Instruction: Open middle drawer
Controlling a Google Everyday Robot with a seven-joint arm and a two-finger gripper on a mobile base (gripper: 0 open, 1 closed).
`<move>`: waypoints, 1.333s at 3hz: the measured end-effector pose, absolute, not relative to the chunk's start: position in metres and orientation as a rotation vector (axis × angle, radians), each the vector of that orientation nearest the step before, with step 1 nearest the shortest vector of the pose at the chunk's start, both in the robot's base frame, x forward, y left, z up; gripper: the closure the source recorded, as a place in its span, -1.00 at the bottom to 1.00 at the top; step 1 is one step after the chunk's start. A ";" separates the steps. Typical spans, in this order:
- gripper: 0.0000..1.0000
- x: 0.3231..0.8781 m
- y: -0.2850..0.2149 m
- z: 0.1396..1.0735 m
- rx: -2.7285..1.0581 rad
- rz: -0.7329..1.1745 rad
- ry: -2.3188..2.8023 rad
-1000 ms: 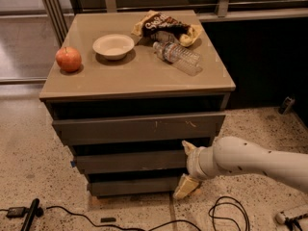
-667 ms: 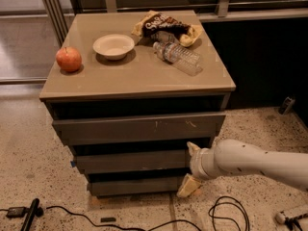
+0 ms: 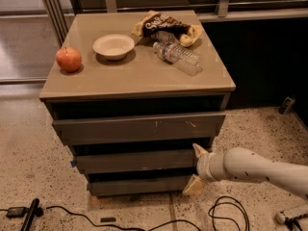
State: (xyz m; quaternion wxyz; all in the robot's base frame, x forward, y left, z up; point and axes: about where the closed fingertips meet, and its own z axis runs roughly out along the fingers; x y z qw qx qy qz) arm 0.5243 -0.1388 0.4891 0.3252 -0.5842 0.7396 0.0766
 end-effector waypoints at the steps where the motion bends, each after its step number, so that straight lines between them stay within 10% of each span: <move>1: -1.00 0.544 -0.144 0.463 -1.520 0.223 1.843; 4: -1.00 0.564 -0.123 0.446 -1.575 0.269 1.734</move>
Offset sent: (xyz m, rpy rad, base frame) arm 0.0436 0.0090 -0.0485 0.1333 -0.1388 0.1467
